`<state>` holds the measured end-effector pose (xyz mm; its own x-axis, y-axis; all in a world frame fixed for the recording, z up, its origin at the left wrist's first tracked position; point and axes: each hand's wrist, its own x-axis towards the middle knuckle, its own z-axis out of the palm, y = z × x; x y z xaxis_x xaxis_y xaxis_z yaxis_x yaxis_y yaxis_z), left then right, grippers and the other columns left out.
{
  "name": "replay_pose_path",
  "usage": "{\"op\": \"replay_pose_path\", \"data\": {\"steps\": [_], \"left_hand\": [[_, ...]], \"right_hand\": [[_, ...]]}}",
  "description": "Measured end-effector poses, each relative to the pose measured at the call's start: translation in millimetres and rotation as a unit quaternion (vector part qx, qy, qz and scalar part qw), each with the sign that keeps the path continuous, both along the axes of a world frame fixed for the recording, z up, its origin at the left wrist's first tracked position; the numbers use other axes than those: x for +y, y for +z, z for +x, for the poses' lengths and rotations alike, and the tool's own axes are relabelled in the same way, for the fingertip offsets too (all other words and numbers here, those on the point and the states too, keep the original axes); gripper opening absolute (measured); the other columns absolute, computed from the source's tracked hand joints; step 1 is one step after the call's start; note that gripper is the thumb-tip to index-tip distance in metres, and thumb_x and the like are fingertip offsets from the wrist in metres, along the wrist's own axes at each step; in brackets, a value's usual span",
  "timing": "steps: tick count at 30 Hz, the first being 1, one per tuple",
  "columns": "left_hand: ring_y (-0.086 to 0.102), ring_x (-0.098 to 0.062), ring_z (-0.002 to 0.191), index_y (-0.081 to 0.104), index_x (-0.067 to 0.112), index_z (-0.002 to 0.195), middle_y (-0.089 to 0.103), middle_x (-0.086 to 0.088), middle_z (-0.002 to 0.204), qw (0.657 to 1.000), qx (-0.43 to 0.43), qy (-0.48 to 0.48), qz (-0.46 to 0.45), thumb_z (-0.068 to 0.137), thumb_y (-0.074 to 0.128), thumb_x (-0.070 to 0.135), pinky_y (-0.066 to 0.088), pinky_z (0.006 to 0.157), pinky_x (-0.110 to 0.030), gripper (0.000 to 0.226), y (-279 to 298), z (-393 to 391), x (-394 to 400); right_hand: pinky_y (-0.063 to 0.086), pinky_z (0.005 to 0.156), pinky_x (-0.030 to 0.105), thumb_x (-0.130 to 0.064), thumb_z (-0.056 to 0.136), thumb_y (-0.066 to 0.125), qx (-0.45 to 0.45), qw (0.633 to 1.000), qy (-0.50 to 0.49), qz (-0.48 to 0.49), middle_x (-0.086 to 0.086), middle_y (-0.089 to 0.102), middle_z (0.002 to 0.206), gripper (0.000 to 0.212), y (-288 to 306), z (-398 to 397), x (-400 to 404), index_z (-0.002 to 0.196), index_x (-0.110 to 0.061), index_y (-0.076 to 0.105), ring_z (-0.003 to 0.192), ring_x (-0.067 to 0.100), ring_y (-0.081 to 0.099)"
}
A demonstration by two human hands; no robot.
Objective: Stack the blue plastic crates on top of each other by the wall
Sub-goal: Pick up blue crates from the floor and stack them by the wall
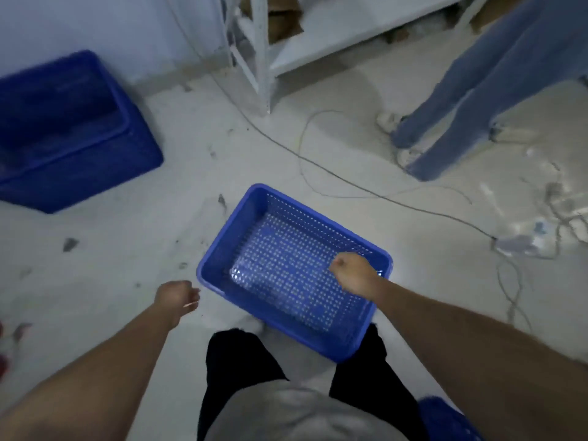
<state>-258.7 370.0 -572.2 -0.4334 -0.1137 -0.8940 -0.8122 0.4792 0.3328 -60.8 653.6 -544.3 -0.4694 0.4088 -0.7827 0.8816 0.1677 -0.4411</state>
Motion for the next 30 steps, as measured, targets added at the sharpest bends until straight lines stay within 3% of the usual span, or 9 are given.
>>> {"op": "replay_pose_path", "data": {"steps": [7,9,11,12,15,20,23,28,30], "left_hand": [[0.055,-0.030,0.074,0.058,0.003,0.090,0.059,-0.018,0.086,0.991,-0.108,0.083,-0.012,0.094,0.049,0.004,0.046,0.068,-0.033,0.009,-99,116,30],[0.053,-0.027,0.074,0.056,0.003,0.102,0.056,-0.016,0.087,0.991,-0.094,0.089,-0.035,0.092,0.053,0.002,0.045,0.069,-0.033,0.011,-148,127,47],[0.056,-0.026,0.088,0.045,0.002,0.131,0.057,-0.020,0.106,0.990,-0.057,0.117,-0.049,0.088,0.061,0.005,0.046,0.078,-0.034,0.046,-202,137,58],[0.059,-0.021,0.090,0.041,-0.001,0.134,0.058,-0.022,0.113,0.990,-0.044,0.127,-0.049,0.088,0.063,0.006,0.047,0.077,-0.030,0.052,-229,142,60],[0.056,-0.007,0.049,0.056,0.001,0.107,0.062,-0.007,0.071,0.989,-0.036,0.137,-0.051,0.089,0.060,0.003,0.041,0.043,-0.013,0.019,-277,151,64],[0.059,-0.030,0.098,0.056,-0.008,0.118,0.059,-0.017,0.110,0.985,-0.003,0.169,-0.044,0.082,0.057,-0.010,0.051,0.089,-0.042,0.036,-327,162,40],[0.058,-0.029,0.087,0.055,-0.002,0.093,0.057,-0.018,0.105,0.976,0.010,0.214,-0.041,0.080,0.052,-0.014,0.053,0.073,-0.038,0.018,-336,157,32],[0.063,-0.027,0.096,0.047,-0.001,0.124,0.061,-0.016,0.120,0.968,-0.021,0.251,0.008,0.082,0.051,-0.011,0.055,0.061,-0.030,0.044,-319,155,21],[0.062,-0.027,0.092,0.047,0.007,0.110,0.062,-0.010,0.107,0.966,-0.018,0.259,0.015,0.084,0.049,-0.010,0.054,0.064,-0.032,0.031,-290,158,13]], "right_hand": [[0.022,0.052,0.031,-0.009,0.092,0.040,-0.047,0.994,0.099,0.005,0.003,0.027,0.055,0.039,-144,-31,71,0.056,-0.017,0.027,0.048,0.016,0.022],[0.036,0.055,0.038,-0.009,0.091,0.043,-0.050,0.996,0.062,0.040,0.007,0.039,0.058,0.033,-192,-49,87,0.059,-0.014,0.038,0.054,0.025,0.039],[0.049,0.084,0.044,-0.016,0.088,0.051,-0.026,0.993,0.034,0.108,0.018,0.062,0.096,0.016,-241,-61,100,0.096,-0.006,0.060,0.093,0.037,0.060],[0.045,0.096,0.045,-0.019,0.087,0.055,-0.024,0.987,0.039,0.153,0.022,0.059,0.119,0.037,-265,-64,105,0.120,-0.002,0.054,0.113,0.040,0.055],[0.037,0.107,0.046,-0.019,0.088,0.054,-0.007,0.975,0.085,0.203,0.022,0.043,0.142,0.063,-318,-63,115,0.145,-0.003,0.032,0.131,0.040,0.041],[0.041,0.098,0.045,-0.019,0.085,0.050,0.031,0.959,0.115,0.256,0.015,0.048,0.135,0.050,-365,-60,130,0.133,-0.008,0.045,0.122,0.035,0.048],[0.046,0.091,0.042,-0.023,0.085,0.052,0.008,0.970,0.099,0.220,0.015,0.057,0.127,0.043,-377,-67,142,0.124,-0.006,0.051,0.114,0.035,0.056],[0.051,0.087,0.039,-0.017,0.087,0.051,-0.031,0.975,0.028,0.217,0.017,0.061,0.121,0.037,-350,-82,133,0.120,-0.002,0.057,0.110,0.035,0.060],[0.052,0.088,0.041,-0.017,0.084,0.050,-0.020,0.978,0.019,0.208,0.015,0.063,0.115,0.031,-323,-86,122,0.112,-0.007,0.059,0.105,0.034,0.061]]}}
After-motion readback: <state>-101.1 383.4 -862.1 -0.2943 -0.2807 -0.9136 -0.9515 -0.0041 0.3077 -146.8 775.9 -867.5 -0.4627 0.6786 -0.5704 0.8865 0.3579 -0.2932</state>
